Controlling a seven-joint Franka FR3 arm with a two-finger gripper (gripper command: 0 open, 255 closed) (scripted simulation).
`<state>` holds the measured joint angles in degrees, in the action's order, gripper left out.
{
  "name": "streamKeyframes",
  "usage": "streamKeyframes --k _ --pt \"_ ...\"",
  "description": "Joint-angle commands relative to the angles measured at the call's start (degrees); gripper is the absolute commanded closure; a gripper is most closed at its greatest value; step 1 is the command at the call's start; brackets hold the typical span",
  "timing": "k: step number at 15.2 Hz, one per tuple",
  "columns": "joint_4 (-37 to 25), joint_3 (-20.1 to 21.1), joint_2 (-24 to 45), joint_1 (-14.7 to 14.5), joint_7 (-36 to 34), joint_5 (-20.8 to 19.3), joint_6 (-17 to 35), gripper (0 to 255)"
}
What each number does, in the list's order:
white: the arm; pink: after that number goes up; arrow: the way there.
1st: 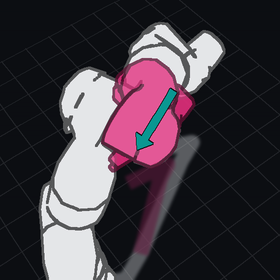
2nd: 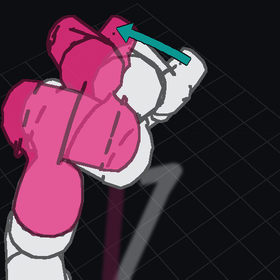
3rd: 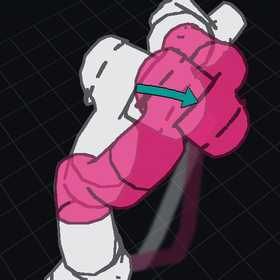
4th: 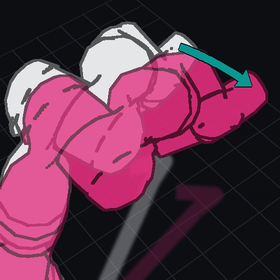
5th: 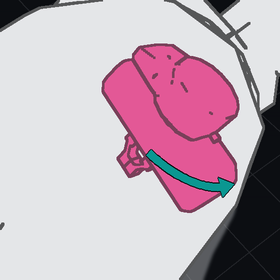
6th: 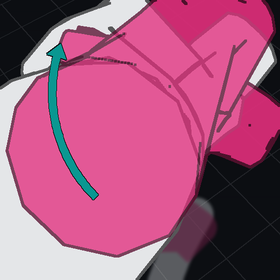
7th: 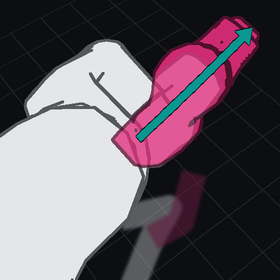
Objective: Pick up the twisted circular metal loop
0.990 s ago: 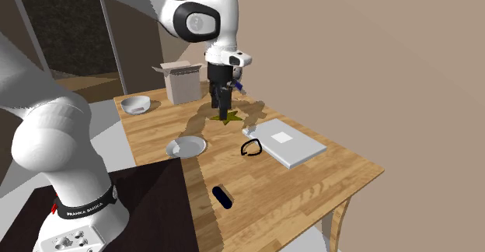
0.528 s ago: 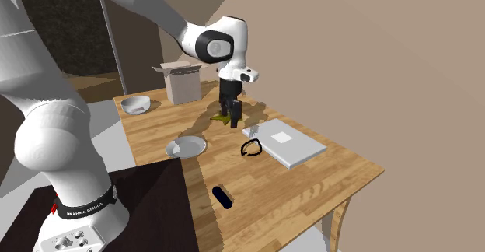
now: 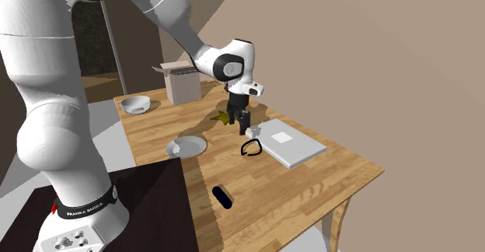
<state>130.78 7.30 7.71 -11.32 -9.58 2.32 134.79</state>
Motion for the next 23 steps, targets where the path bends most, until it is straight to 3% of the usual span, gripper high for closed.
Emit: streamKeyframes --k 1,12,22,23 --pt "-3.4 0.5 4.7 -0.8 -0.7 -0.7 1.5 0" --pt "-23.8 1.0 28.3 -6.0 -3.1 -4.6 5.1 0" --pt "-25.2 0.4 33.2 -6.5 -3.2 -5.1 8.6 0" --pt "-25.1 0.4 33.2 -6.5 -3.2 -5.1 8.7 255"
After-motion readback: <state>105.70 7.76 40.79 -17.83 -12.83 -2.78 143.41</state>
